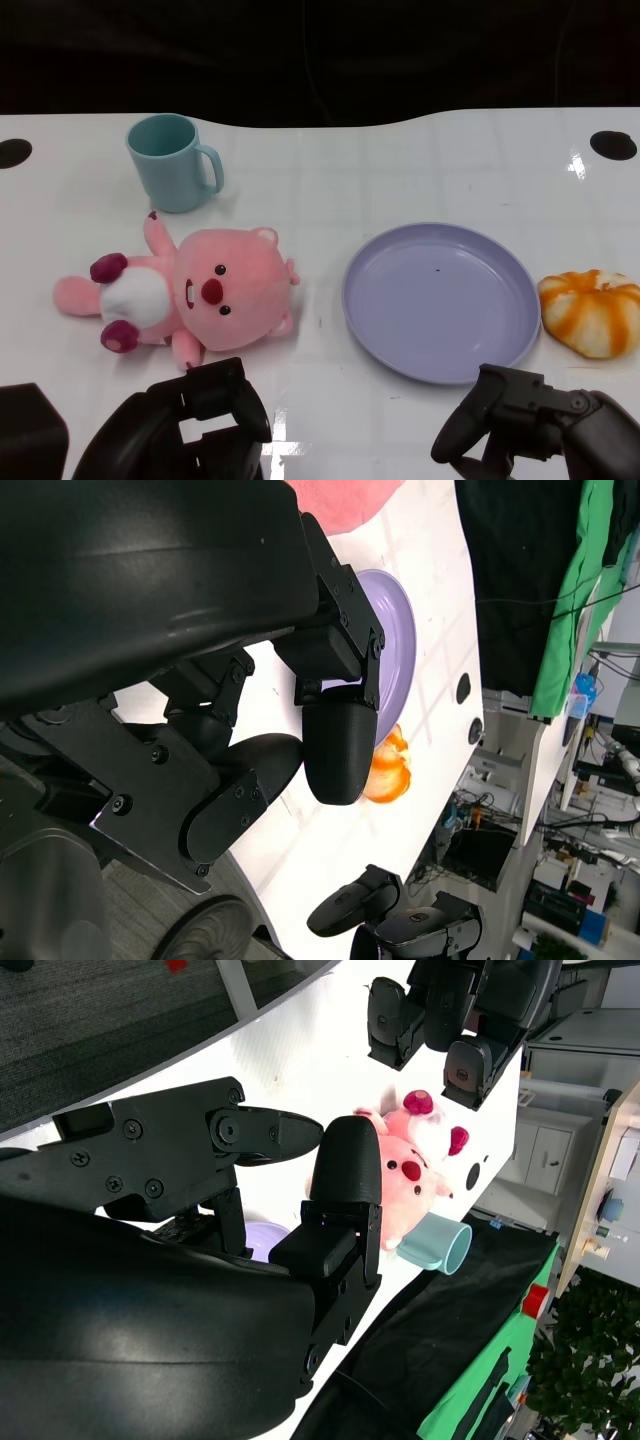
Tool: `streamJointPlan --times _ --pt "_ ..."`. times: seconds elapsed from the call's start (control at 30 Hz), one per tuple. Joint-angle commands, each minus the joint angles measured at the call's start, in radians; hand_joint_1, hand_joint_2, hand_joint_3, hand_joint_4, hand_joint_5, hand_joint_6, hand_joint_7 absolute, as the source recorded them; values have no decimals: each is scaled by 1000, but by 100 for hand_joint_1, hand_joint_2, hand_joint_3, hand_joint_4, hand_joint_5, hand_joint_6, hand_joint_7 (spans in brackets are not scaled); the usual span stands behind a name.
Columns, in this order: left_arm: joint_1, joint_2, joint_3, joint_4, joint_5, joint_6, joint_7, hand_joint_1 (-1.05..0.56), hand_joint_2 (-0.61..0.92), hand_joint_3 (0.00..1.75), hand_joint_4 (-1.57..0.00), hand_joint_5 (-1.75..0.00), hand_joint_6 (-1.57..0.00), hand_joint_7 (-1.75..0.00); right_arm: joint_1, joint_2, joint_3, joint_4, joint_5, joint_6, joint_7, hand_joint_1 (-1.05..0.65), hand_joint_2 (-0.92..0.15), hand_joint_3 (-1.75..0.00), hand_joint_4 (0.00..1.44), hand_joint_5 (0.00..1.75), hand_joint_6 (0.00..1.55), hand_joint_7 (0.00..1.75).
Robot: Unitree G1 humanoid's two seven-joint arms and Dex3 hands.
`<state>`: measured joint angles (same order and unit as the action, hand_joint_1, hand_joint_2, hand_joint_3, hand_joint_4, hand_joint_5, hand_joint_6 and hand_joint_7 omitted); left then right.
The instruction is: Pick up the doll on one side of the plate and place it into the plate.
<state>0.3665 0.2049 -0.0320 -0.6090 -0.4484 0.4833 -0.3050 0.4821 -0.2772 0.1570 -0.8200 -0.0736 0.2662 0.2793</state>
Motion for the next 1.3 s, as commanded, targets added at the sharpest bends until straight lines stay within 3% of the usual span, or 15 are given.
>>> streamJointPlan --times 0.03,0.3,0.57,0.67,0.77,0.87,1.1,1.3 --pt "-3 -2 18 4 -6 -20 2 -22 41 129 -81 -173 -74 -153 -4 -5 -3 2 5 -10 0 -26 -92 -36 65 159 58 130" --pt "-10 -33 40 3 22 -90 26 -19 42 125 -73 -146 -71 -112 -9 -2 7 -4 -1 2 -4 -26 -92 -36 65 159 58 130" --pt "-33 -41 74 14 57 -164 35 -21 74 56 -53 -109 -68 -50 -17 6 25 -10 -11 22 -12 -26 -92 -35 65 159 59 130" --pt "-49 -42 91 21 71 -200 34 -25 83 35 -45 -104 -65 -35 -22 6 31 -8 -12 20 -16 -25 -92 -35 65 159 58 130" --pt "-64 -35 97 23 95 -221 41 -28 86 26 -41 -101 -63 -29 -25 7 34 -6 -13 20 -18 -25 -92 -35 65 159 59 130" --pt "-96 -14 111 22 155 -244 55 -43 91 11 -29 -93 -55 -20 -27 8 33 -7 -8 24 -18 -26 -92 -35 65 159 59 130" --pt "-177 74 113 99 420 -398 82 -43 92 6 -20 -88 -49 -14 -27 4 34 -11 -13 28 -19 -26 -92 -35 65 159 59 130" --pt "-246 144 105 155 635 -446 115 -49 92 2 -17 -79 -46 -8 -25 5 31 -13 -8 31 -20 -25 -92 -34 66 158 59 130"
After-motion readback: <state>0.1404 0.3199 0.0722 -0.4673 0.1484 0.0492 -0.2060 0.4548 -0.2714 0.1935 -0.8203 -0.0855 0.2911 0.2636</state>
